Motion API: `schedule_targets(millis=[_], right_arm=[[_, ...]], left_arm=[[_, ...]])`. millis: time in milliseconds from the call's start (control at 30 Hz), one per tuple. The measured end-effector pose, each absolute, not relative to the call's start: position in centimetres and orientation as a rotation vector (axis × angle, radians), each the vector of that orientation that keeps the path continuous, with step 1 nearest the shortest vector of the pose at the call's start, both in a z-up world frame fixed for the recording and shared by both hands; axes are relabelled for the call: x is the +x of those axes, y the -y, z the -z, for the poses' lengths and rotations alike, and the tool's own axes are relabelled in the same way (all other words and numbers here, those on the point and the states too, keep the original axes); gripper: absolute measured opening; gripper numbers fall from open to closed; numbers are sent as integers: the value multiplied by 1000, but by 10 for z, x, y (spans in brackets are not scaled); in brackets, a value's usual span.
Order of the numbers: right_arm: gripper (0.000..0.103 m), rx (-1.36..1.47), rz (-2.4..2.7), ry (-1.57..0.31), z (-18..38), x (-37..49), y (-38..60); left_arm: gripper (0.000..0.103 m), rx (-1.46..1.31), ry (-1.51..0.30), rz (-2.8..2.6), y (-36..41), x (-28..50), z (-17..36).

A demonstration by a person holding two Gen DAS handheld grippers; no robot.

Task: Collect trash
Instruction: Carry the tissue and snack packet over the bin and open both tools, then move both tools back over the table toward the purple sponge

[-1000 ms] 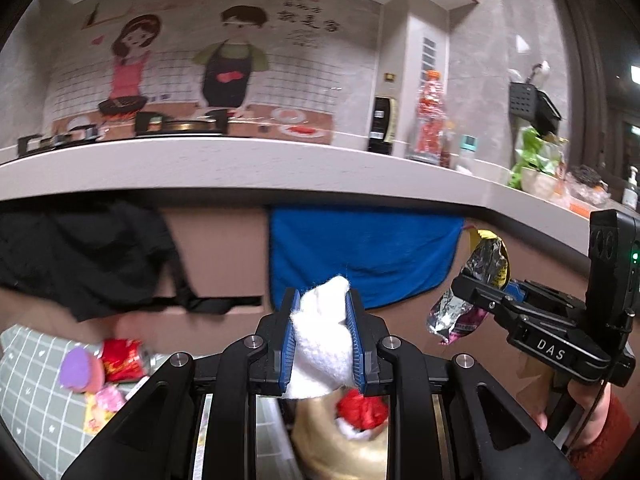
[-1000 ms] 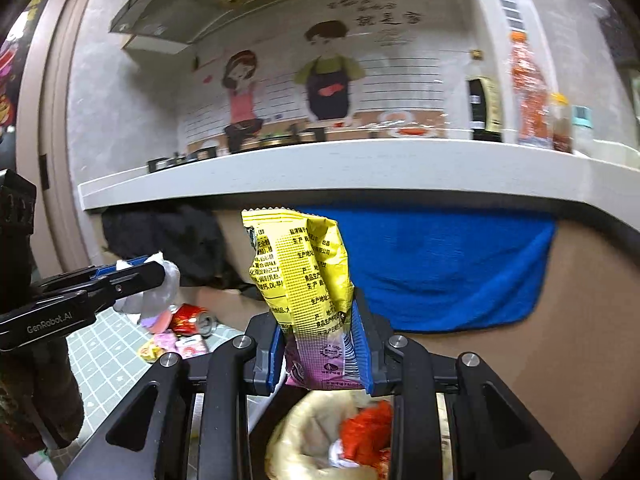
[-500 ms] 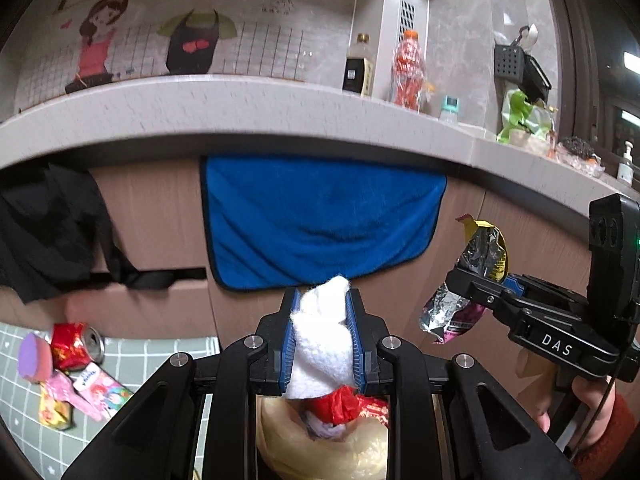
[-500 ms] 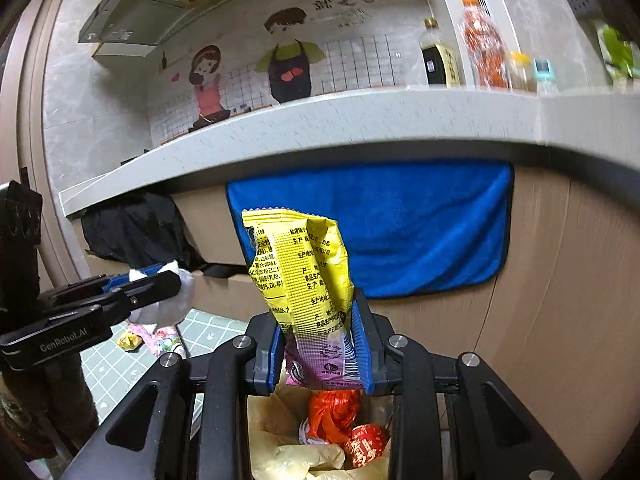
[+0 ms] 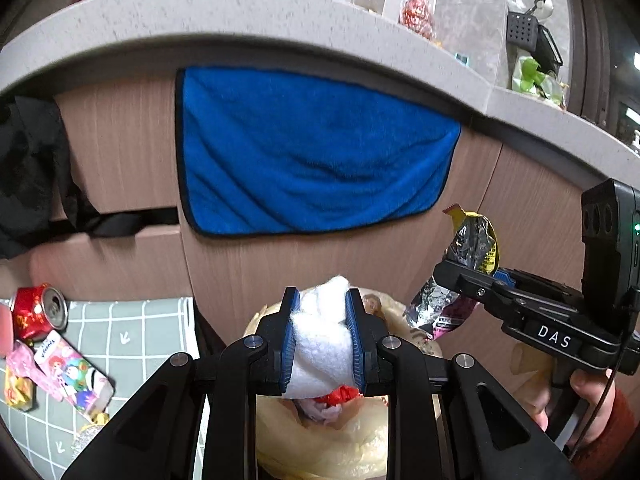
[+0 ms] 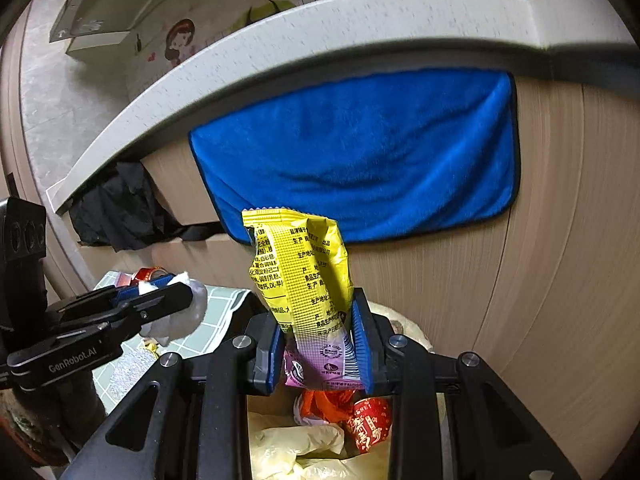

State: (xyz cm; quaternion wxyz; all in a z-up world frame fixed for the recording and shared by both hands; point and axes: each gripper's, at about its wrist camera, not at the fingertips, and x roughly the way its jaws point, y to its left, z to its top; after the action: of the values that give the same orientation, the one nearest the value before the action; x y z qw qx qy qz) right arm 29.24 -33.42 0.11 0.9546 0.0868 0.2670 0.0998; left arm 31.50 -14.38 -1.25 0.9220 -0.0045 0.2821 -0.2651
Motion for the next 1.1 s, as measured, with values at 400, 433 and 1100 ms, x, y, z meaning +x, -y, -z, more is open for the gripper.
schedule_targets(millis=[400, 433, 1100], right_arm=[[28, 218, -198, -612, 26, 302, 337], [28, 220, -198, -617, 28, 303, 337], [48, 279, -160, -722, 68, 322, 347]], left_arm=[[24, -18, -668, 549, 149, 330, 39], [24, -20, -675, 550, 149, 331, 41], [64, -152, -819, 630, 142, 366, 72]])
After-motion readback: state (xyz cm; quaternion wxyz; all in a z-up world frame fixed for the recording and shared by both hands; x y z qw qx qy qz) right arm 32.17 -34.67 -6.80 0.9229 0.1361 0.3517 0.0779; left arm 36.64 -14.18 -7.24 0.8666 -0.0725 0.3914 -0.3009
